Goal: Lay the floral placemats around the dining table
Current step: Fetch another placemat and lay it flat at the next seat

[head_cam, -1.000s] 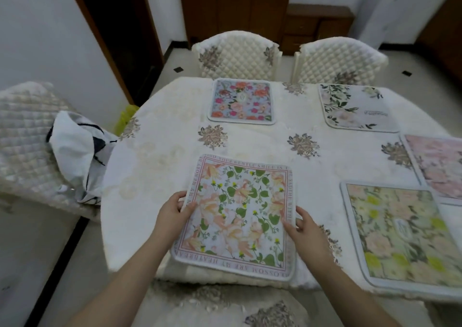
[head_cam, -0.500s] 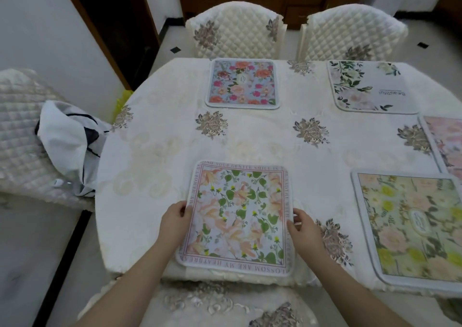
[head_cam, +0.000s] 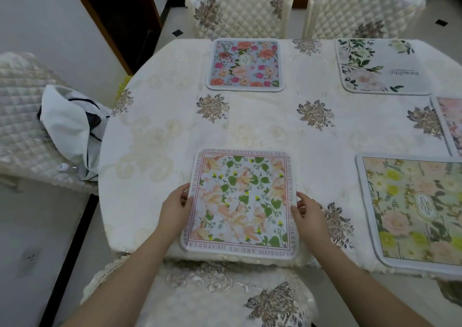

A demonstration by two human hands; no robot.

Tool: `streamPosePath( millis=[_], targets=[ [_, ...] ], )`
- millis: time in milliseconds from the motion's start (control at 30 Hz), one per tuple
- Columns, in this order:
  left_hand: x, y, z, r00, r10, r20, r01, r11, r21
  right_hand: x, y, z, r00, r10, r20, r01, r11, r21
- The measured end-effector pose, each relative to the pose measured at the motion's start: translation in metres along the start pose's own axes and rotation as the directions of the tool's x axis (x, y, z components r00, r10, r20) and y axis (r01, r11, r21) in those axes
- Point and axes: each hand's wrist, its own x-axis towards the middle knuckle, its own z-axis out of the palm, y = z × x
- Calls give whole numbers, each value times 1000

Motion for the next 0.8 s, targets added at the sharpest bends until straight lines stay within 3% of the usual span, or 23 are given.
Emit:
streamPosePath(
  millis=[267, 400, 633, 800],
  targets=[
    [1, -7, 6, 994, -1, -111, 11, 997, 83, -3, 2, 2, 998, -32, -63, 31, 999, -18],
    [6, -2, 12, 971, 150, -186, -109, 971, 213, 6, -12, 10, 992, -106, -72, 100, 992, -80],
    [45, 43, 46, 860, 510, -27, -474, 816, 332, 50, -58, 50, 955, -270, 124, 289, 943, -165],
    [81, 66, 69, 861, 500, 100, -486, 748, 452, 88, -80, 91, 893, -402, 201, 449, 830, -331]
  ],
)
